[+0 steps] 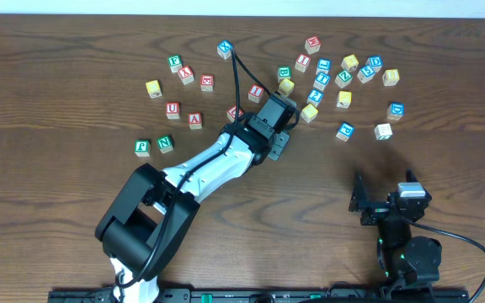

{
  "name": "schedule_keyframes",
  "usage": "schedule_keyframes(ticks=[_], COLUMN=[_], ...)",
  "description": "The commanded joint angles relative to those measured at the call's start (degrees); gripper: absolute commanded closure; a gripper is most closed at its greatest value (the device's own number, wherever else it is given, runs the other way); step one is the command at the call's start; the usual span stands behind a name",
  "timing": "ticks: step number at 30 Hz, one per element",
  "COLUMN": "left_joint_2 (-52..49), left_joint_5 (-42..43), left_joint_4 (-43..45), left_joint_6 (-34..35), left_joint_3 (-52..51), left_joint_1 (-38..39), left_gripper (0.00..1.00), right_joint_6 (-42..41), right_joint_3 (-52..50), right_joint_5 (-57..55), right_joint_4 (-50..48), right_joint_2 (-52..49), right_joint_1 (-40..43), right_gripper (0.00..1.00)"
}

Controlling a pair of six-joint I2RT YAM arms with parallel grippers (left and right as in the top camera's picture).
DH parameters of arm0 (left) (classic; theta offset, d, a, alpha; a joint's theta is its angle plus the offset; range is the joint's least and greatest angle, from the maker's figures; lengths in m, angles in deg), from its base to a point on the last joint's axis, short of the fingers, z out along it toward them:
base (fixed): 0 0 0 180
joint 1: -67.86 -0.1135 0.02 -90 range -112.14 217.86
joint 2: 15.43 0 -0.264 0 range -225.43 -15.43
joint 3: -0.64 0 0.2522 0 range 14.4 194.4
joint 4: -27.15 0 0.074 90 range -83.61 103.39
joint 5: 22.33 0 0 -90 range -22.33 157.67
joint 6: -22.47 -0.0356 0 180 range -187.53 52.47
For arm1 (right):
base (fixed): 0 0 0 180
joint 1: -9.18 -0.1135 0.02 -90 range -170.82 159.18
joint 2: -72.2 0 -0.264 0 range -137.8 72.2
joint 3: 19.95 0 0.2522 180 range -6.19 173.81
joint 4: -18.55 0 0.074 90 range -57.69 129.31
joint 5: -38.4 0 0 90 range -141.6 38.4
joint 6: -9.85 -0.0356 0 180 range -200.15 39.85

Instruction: Spell out CORL

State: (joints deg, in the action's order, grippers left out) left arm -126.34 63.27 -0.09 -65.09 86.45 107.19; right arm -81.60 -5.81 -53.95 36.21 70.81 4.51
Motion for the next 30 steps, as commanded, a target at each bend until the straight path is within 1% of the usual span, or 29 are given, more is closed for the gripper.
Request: schedule_keyframes(ticks=[1,20,24,30], left_joint_2=[-3.2,-4.4,-4.0,-2.6], left_joint_5=[0.3,0.4,2.8,2.9], left_joint_4=[0.4,-0.6,-0.8,-1.5], left_joint_6=[-1.8,-1.8,-2.8,-2.9], left_joint_3=[0.0,0.4,0.7,0.7], left_joint_1=[0.0,0.0,0.0,0.0], left_gripper=[0.92,0.93,0.93,0.92], right_joint_6=[0.2,0.2,0.2,0.2], right_joint_3=[-0.1,-0.1,-0.1,-0.1], right_joint_5=[-0.1,-0.1,-0.1,-0.1], right_joint_4=[0.2,0.2,0.2,0.2], right_joint_2=[0.0,0.0,0.0,0.0], right_joint_1=[0.3,0.3,0.3,0.3], right_gripper=[0.01,0.01,0.01,0.01])
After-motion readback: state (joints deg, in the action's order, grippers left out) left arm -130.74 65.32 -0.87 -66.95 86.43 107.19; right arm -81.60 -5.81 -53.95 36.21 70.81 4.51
